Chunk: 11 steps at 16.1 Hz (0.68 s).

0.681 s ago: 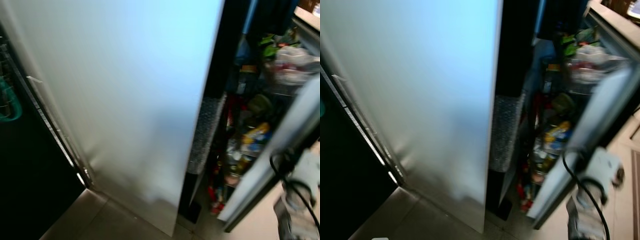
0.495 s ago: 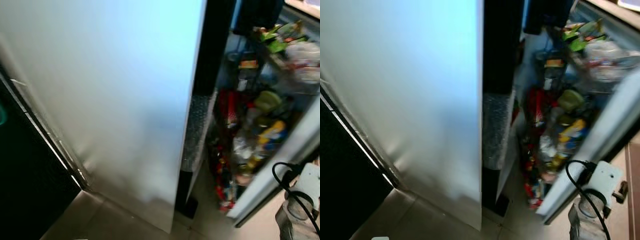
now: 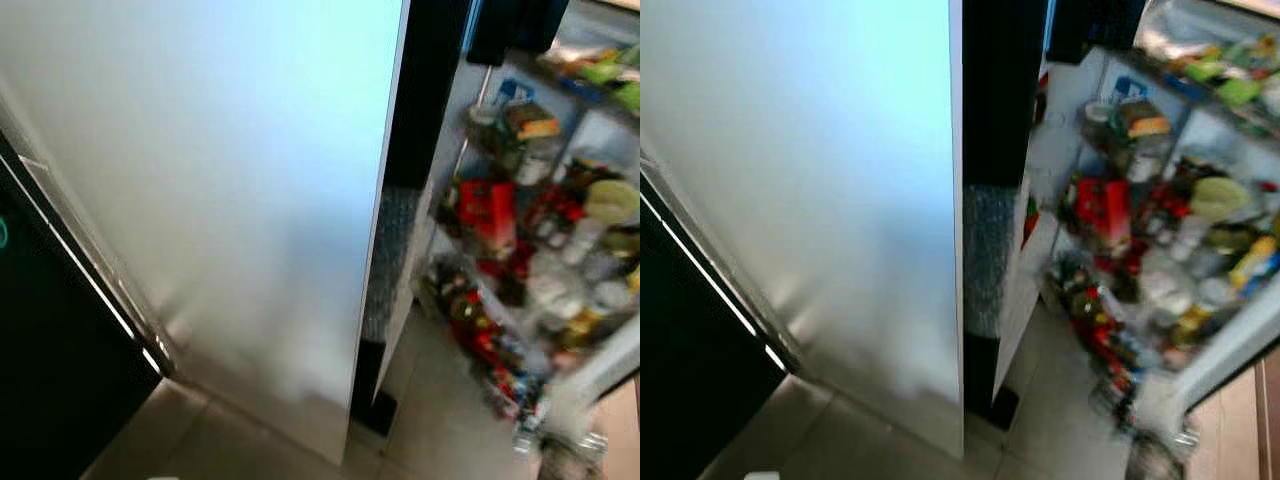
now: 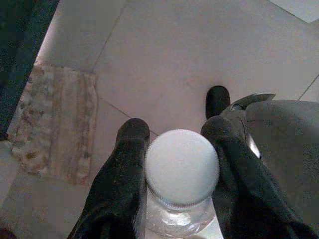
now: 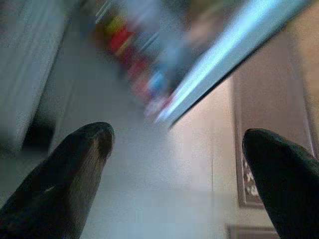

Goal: Restocking fridge

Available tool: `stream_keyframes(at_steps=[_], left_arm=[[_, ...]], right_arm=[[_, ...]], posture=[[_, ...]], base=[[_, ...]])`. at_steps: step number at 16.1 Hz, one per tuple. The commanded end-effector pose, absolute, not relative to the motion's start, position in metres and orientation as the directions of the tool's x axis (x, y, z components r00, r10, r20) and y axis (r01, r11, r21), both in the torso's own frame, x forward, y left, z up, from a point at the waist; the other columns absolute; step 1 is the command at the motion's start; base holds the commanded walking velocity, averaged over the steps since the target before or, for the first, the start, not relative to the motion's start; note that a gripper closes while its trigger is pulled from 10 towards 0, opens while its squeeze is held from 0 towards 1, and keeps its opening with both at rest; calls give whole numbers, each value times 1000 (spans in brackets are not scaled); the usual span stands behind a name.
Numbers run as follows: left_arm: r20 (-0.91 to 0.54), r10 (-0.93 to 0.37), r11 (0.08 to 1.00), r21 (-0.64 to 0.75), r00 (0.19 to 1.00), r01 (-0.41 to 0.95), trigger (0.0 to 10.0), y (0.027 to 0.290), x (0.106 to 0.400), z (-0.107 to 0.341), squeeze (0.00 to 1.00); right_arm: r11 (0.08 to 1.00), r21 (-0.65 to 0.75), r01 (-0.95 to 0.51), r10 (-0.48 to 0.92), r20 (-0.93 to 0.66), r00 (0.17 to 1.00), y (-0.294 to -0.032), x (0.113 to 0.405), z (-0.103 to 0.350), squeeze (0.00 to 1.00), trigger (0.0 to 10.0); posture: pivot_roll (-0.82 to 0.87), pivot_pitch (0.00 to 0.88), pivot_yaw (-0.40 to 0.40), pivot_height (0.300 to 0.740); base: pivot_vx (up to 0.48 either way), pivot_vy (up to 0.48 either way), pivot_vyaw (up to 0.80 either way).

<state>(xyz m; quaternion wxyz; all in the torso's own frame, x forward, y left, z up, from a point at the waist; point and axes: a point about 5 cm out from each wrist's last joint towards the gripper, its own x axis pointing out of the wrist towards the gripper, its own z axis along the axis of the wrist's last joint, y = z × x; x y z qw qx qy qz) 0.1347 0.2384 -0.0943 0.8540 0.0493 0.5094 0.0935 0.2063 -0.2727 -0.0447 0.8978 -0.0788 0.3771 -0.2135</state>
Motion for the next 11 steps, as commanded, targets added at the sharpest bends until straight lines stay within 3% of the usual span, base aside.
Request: stream_keyframes(at_steps=[1,2,5,8,11], left_arm=[[-869,207,978,184,449,-95,10000,238,132,-95,0],[-867,215,977,187,451,-106,10000,239,132,-95,0],[-870,213,977,191,444,-95,10000,240,131,-95,0],[-877,199,980,192,437,-61,10000,241,130,-96,0],[-880,186,982,185,438,-45,10000,240,131,-95,0]], right_arm=[[921,-324,216,-388,-712,585,-262,190,-60,0,10000],[946,-287,152,-321,-751,577,-248,181,-70,0,10000],[942,-203,267,-314,-814,488,-237,157,-86,0,10000],[965,-158,208,-241,-846,476,-218,150,-93,0,10000],[971,-132,199,-216,-841,495,-212,155,-93,0,10000]], posture=[[11,0,14,740],[19,0,15,740],[19,0,27,740],[8,0,26,740],[11,0,26,740]], base=[[0,0,0],[0,0,0],[0,0,0],[0,0,0],[0,-329,0]])
